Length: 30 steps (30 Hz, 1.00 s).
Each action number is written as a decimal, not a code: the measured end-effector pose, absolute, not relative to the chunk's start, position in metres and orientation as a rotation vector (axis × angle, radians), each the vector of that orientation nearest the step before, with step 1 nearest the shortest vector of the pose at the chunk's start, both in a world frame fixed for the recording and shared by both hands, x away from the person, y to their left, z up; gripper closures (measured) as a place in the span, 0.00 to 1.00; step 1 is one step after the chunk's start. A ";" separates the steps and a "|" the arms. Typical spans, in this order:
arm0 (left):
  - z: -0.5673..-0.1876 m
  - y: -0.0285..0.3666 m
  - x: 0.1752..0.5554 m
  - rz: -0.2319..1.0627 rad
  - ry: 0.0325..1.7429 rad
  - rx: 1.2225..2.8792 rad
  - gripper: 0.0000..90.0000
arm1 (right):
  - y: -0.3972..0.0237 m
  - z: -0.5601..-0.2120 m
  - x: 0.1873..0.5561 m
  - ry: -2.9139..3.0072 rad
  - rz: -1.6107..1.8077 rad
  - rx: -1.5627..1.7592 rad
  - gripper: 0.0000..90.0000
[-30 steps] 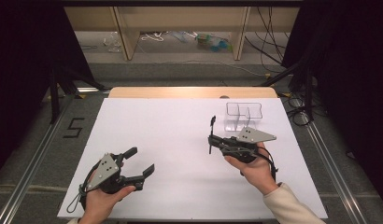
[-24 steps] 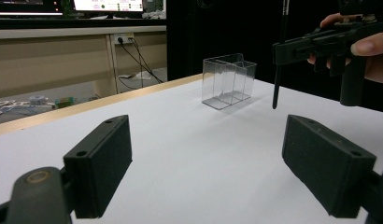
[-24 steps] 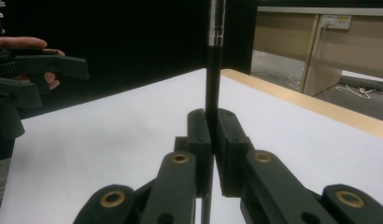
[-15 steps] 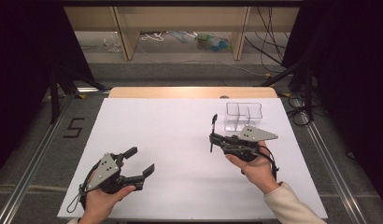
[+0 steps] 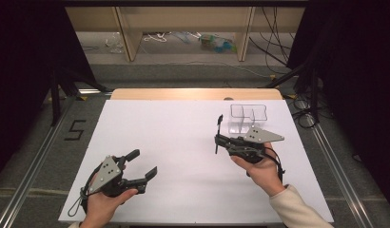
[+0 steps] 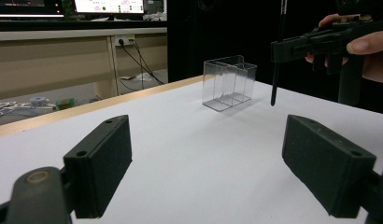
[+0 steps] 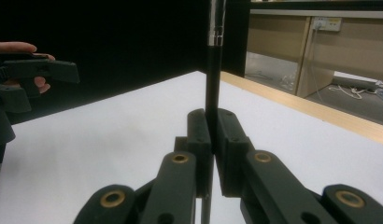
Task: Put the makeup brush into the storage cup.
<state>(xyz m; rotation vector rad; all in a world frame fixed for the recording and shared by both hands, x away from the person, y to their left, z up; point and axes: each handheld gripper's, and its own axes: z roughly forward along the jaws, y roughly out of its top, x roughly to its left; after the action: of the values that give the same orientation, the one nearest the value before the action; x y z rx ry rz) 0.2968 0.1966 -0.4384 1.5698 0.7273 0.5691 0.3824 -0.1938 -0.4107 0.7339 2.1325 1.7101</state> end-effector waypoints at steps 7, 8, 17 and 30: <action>-0.438 0.197 0.297 0.569 0.726 1.563 0.17 | -0.194 -0.411 0.384 2.127 1.728 0.737 0.95; -0.438 0.197 0.297 0.570 0.724 1.562 0.17 | -0.195 -0.411 0.384 2.126 1.725 0.736 0.96; -0.438 0.197 0.297 0.569 0.726 1.563 0.17 | -0.198 -0.409 0.385 2.137 1.705 0.741 0.95; -0.437 0.198 0.297 0.570 0.733 1.557 0.17 | -0.203 -0.408 0.389 2.091 1.705 0.753 0.95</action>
<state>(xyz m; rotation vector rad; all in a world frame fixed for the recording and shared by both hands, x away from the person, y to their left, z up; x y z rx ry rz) 0.2968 0.1976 -0.4375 1.5570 0.7334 0.5696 0.3887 -0.2027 -0.4081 0.7534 2.0910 1.7051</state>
